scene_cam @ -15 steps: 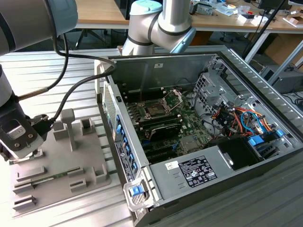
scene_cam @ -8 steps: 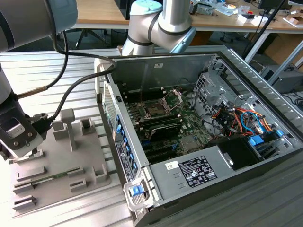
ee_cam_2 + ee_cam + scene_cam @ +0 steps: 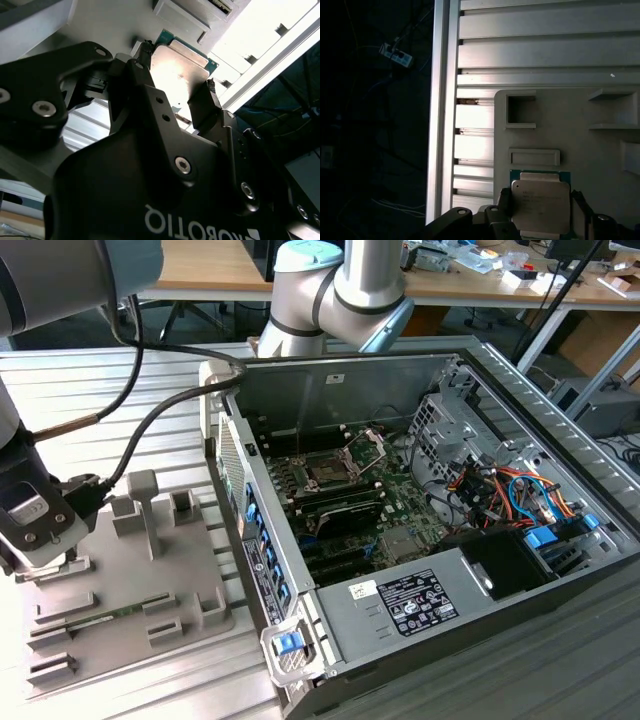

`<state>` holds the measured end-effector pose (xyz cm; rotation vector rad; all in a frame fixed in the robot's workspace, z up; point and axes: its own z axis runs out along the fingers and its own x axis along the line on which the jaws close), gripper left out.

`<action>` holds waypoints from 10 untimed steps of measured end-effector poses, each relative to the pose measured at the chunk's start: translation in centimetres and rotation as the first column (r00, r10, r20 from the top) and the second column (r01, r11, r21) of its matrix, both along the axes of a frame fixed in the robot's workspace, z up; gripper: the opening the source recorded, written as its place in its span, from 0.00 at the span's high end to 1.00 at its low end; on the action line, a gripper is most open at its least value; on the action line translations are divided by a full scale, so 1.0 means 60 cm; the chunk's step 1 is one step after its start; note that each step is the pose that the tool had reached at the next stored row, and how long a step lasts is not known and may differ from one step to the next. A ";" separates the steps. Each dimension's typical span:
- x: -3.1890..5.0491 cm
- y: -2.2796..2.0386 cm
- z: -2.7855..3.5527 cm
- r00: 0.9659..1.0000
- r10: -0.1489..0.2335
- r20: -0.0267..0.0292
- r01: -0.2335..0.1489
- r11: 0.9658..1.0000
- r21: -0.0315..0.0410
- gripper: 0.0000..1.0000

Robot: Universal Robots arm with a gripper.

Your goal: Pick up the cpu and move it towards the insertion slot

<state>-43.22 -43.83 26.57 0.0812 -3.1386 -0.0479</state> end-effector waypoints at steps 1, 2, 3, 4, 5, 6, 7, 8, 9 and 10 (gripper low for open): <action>0.000 0.0000 0.001 1.000 0.000 0.000 0.000 1.000 0.000 0.45; 0.000 0.0000 0.002 1.000 0.000 0.000 0.000 1.000 0.000 0.45; 0.000 0.0000 0.004 1.000 0.000 0.000 0.000 1.000 0.000 0.45; 0.000 0.0000 0.005 1.000 0.000 0.000 0.000 1.000 0.000 0.45; 0.000 0.0000 0.006 1.000 0.000 0.000 0.000 1.000 0.000 0.45; 0.000 0.0000 0.007 1.000 0.000 0.000 0.000 1.000 0.000 0.45; 0.000 0.0000 0.008 1.000 0.000 0.000 0.000 1.000 0.000 0.45; 0.000 0.0000 0.009 1.000 0.000 0.000 0.000 1.000 0.000 0.45; 0.000 0.0000 0.010 1.000 0.000 0.000 0.000 1.000 0.000 0.45; 0.000 0.0000 0.011 1.000 0.000 0.000 0.000 1.000 0.000 0.45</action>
